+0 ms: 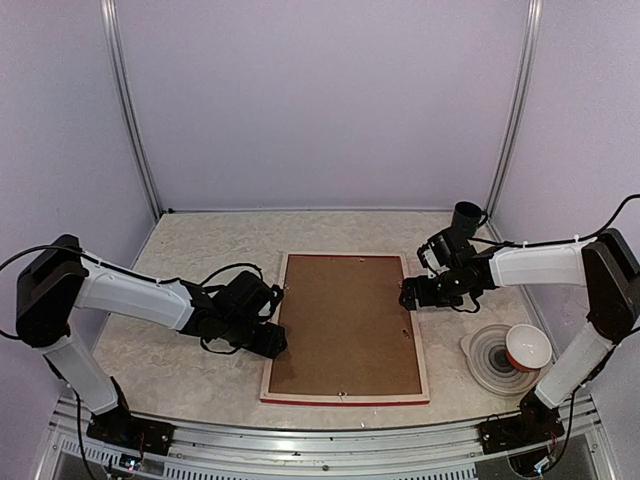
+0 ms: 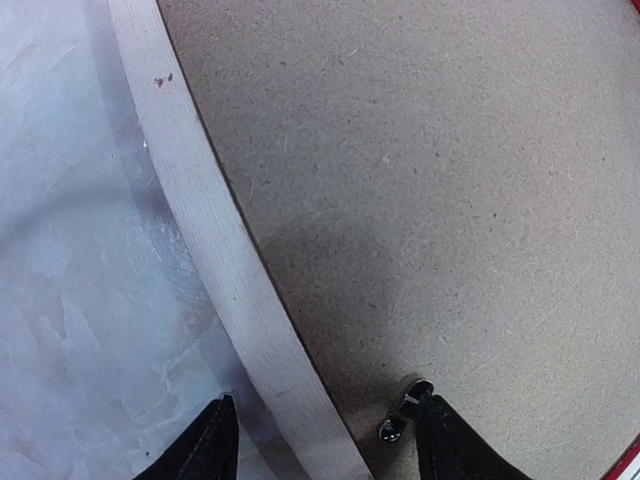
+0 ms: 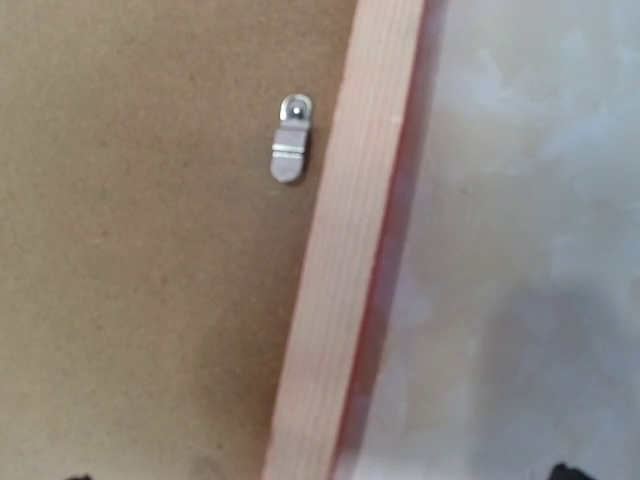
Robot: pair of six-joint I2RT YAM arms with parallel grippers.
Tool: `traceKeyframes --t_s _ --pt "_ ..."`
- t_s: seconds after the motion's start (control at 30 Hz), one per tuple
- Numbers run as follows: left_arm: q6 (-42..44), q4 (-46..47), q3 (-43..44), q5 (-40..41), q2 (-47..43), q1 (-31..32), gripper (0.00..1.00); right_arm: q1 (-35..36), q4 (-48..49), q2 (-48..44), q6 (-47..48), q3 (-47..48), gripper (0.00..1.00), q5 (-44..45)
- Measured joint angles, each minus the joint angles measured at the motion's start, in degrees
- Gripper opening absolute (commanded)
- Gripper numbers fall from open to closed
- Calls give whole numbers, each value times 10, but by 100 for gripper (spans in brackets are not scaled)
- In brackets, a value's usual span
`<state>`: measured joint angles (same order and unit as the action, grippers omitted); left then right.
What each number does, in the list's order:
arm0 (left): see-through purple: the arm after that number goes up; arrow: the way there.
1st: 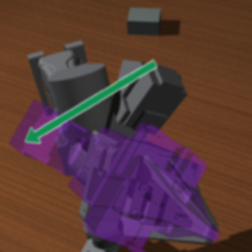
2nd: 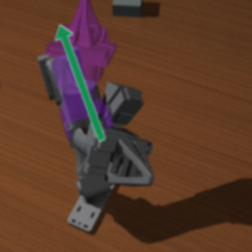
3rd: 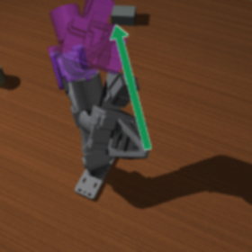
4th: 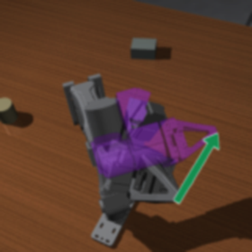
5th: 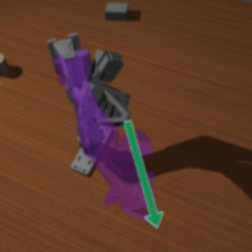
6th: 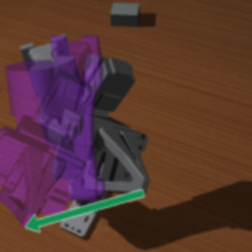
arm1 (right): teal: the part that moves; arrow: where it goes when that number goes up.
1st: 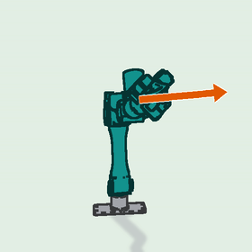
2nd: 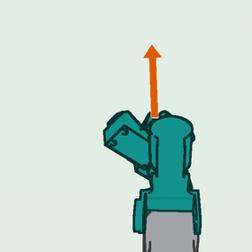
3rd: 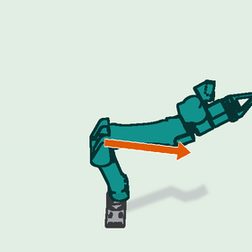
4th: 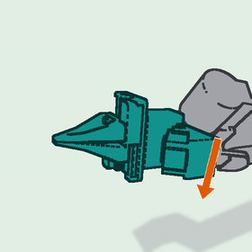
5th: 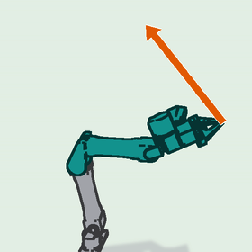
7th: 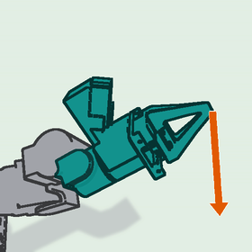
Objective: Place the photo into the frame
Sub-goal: Press the fastener onto the backboard.
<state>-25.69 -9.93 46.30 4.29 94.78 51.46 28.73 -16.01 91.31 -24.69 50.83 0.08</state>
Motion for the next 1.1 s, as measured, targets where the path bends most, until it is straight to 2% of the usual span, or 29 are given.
traceKeyframes --t_s 0.23,0.4,0.57,0.73,0.9,1.1 --pt "-1 7 2 0 5 -1 51 0 0 0 0 -1 99 0" --pt "-4 11 2 -2 7 -1 40 0 0 0 0 -1 99 0" --pt "-10 11 5 0 11 -2 38 0 0 0 0 -2 99 0" --pt "-13 11 10 2 15 -3 31 0 0 0 0 -2 99 0" --pt "-24 11 11 5 15 -3 22 0 0 0 0 -3 99 0" --pt "-30 7 14 7 16 -3 0 0 0 0 0 -3 99 0"
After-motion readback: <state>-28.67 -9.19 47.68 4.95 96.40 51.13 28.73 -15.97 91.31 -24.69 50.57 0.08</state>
